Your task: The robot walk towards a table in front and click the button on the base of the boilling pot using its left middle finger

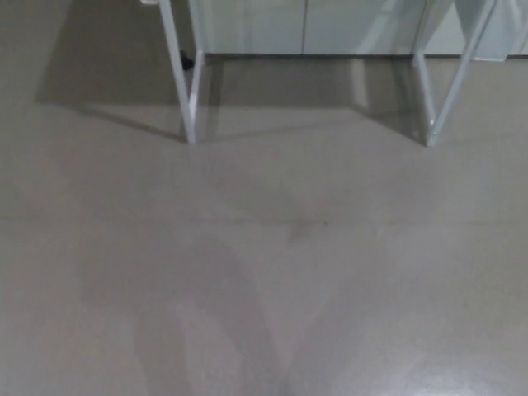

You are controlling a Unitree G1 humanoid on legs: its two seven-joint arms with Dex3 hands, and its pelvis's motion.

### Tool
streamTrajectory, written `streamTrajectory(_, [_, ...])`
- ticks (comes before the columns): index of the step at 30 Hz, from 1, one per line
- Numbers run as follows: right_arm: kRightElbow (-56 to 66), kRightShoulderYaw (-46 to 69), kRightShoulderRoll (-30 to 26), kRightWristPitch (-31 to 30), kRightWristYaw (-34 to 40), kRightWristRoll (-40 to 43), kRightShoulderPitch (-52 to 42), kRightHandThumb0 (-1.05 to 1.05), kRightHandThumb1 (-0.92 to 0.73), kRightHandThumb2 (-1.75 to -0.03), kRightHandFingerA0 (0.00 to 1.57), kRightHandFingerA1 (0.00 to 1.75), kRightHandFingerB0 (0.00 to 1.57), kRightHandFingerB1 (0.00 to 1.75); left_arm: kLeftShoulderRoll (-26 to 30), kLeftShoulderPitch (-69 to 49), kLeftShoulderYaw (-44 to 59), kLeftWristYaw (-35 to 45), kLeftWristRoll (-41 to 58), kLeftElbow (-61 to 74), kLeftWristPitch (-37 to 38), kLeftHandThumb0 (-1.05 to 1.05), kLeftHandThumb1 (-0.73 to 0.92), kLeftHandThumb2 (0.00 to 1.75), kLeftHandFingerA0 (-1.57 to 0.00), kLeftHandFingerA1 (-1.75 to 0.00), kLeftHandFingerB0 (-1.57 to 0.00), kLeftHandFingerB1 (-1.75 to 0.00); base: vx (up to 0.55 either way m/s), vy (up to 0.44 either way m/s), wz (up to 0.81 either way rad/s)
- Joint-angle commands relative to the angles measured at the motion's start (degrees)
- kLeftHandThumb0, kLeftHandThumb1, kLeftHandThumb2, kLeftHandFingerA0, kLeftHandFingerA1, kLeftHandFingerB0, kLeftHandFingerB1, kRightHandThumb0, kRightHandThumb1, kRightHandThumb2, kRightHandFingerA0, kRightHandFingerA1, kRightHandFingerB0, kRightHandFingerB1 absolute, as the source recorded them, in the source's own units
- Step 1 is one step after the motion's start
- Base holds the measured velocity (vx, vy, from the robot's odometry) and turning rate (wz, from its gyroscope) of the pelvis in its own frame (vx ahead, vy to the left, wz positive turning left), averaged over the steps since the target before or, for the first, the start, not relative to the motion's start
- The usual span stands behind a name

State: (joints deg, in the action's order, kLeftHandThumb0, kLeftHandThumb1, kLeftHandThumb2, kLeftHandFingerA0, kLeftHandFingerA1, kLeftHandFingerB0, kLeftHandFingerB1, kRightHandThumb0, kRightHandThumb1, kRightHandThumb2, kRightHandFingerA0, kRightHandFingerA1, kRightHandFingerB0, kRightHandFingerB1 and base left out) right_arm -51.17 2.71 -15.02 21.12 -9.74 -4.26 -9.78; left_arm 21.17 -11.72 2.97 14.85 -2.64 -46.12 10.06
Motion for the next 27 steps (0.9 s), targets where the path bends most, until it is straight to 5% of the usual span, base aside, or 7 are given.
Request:
streamTrajectory(1, [-0.3,-0.4,0.0,-0.3,-0.3,0.1,0.1,-0.04,-0.39,-0.85,0.43,0.63,0.23,0.54,0.8,-1.4,1.5,0.7,1.3,0.2,1.1,-0.17,0.55,0.56,-0.32,-0.37,-0.16,-0.28,0.32,0.275,0.06])
streamTrajectory(27, [1.1,-1.1,0.2,-1.9,-0.9,0.4,-0.2,-0.03,-0.41,-0.86,0.42,0.62,0.22,0.53,1.0,-2.0,1.5,-0.2,0.2,-1.2,3.1,-0.20,0.50,0.58,-0.29,-0.37,-0.18,-0.31,0.24,0.025,0.01])
